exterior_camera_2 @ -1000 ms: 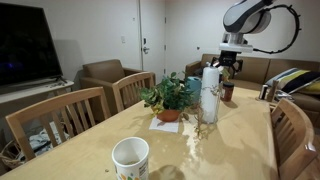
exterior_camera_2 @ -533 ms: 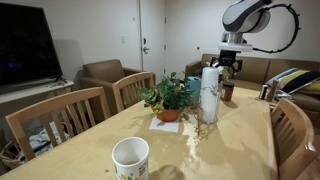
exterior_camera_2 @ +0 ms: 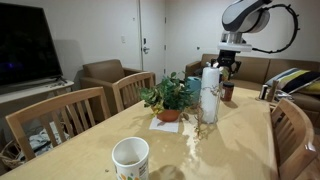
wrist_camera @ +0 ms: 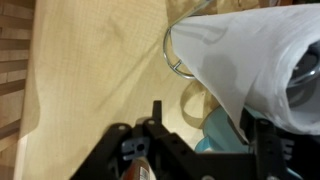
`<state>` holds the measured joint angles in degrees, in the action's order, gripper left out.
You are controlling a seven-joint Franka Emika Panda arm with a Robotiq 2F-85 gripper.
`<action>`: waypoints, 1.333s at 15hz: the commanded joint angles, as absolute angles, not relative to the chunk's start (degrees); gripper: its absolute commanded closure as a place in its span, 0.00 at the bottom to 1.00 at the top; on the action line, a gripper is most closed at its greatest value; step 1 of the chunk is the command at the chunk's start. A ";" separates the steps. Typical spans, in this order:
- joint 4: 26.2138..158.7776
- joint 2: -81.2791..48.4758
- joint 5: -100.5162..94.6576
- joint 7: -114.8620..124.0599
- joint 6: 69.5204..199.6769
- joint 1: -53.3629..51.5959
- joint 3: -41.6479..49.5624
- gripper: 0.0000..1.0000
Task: Pull the roll of the object slightly
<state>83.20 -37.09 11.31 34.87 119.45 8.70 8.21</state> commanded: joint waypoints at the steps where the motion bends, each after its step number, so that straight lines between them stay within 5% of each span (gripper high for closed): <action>1: 81.79 -37.14 12.78 33.66 116.79 9.14 7.95 0.59; 7: 81.32 -37.44 12.67 33.68 115.54 9.07 7.95 0.98; 20: 80.59 -37.81 12.63 34.02 113.32 11.46 9.50 0.96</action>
